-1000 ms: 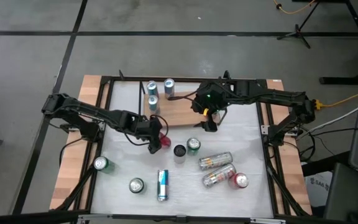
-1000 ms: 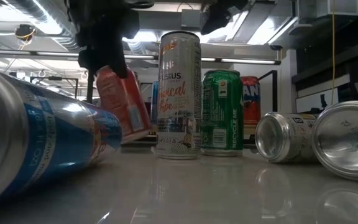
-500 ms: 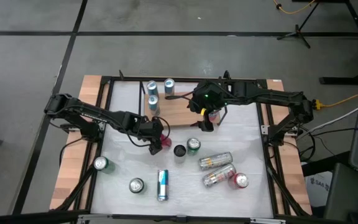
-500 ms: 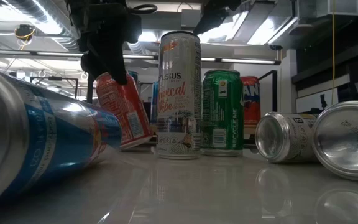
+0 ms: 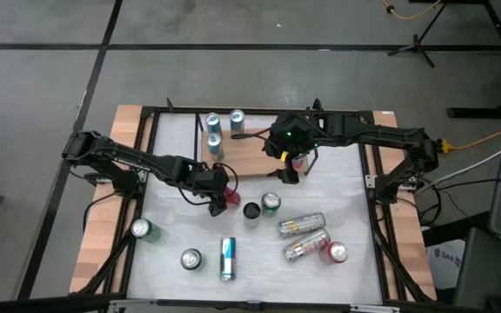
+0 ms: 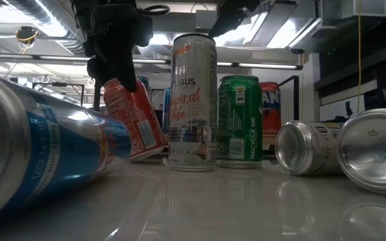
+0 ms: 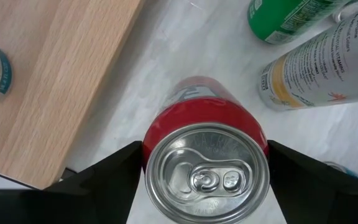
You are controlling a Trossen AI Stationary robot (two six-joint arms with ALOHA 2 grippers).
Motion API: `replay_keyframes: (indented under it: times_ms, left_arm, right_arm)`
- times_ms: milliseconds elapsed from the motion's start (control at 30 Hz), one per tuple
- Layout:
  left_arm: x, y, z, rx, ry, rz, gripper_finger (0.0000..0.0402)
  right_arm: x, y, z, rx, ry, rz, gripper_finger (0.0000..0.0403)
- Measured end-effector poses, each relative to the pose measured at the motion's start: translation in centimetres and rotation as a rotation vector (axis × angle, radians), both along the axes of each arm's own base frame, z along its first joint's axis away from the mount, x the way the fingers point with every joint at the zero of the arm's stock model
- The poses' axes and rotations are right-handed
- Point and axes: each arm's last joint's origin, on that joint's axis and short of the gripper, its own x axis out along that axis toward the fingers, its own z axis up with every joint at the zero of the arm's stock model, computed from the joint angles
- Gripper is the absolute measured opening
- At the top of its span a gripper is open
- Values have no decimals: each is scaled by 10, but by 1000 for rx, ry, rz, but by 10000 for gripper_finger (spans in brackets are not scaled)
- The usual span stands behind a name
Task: Sort soda cans
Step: Put the orange soda can on the shelf and align with the other orange soda can
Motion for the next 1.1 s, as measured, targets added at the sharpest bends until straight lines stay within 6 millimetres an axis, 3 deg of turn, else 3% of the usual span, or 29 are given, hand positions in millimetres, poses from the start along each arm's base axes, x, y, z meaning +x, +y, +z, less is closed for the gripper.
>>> replay_keyframes:
  times_ms: [700,1100]
  left_arm:
    - [-1,0,-2,-15,13,-4,306]
    - [-2,-1,0,-36,14,-5,277]
  right_arm:
    - [0,0,0,0,2,0,397]
    - [0,0,0,0,2,0,397]
